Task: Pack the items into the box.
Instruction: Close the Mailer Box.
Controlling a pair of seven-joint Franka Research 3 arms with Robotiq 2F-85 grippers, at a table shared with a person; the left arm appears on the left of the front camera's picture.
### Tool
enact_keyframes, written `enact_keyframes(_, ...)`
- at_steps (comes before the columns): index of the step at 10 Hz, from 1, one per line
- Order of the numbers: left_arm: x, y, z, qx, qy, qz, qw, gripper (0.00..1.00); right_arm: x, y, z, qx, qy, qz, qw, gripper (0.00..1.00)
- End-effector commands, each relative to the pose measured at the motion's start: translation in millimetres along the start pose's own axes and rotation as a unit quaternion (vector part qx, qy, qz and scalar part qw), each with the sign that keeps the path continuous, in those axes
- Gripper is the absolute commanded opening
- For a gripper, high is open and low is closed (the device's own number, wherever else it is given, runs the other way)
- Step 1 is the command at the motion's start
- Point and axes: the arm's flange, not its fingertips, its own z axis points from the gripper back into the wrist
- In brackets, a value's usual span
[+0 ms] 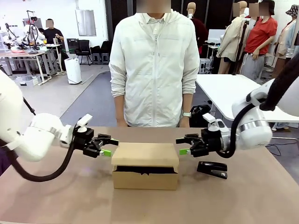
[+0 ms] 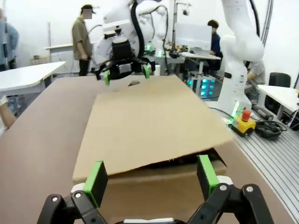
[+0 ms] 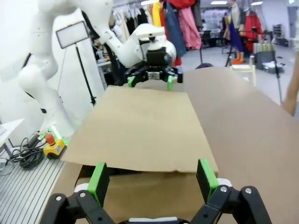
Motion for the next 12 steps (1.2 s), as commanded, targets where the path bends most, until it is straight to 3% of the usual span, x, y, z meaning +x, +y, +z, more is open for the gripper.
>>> enact_keyframes(1, -2, -42, 31, 0.097, -0.002, -0.005, 0.995, 1.0, 4, 24, 25, -0.034, -0.024, 0.02, 0.999, 1.0)
enact_keyframes(3, 11, -58, 51, 0.176, -0.098, -0.026, 0.979, 1.0, 20, 29, 29, -0.054, -0.122, 0.006, 0.991, 1.0)
enact_keyframes(5, 21, -39, 22, 0.186, -0.148, -0.053, 0.97, 1.0, 22, 18, -15, -0.04, -0.124, 0.01, 0.991, 1.0)
enact_keyframes(6, 21, -27, 4, 0.188, -0.132, -0.054, 0.972, 1.0, 17, 15, -35, -0.027, -0.113, 0.016, 0.993, 1.0)
enact_keyframes(8, 20, -5, -40, 0.12, -0.054, -0.047, 0.99, 1.0, 3, 19, -64, -0.011, -0.065, 0.037, 0.997, 1.0)
enact_keyframes(10, 5, 11, -70, 0.085, 0.049, -0.02, 0.995, 1.0, -11, 25, -72, 0.033, -0.003, 0.066, 0.997, 1.0)
enact_keyframes(12, -8, 21, -79, 0.073, 0.125, -0.009, 0.989, 1.0, -22, 25, -71, 0.011, 0.041, 0.076, 0.996, 1.0)
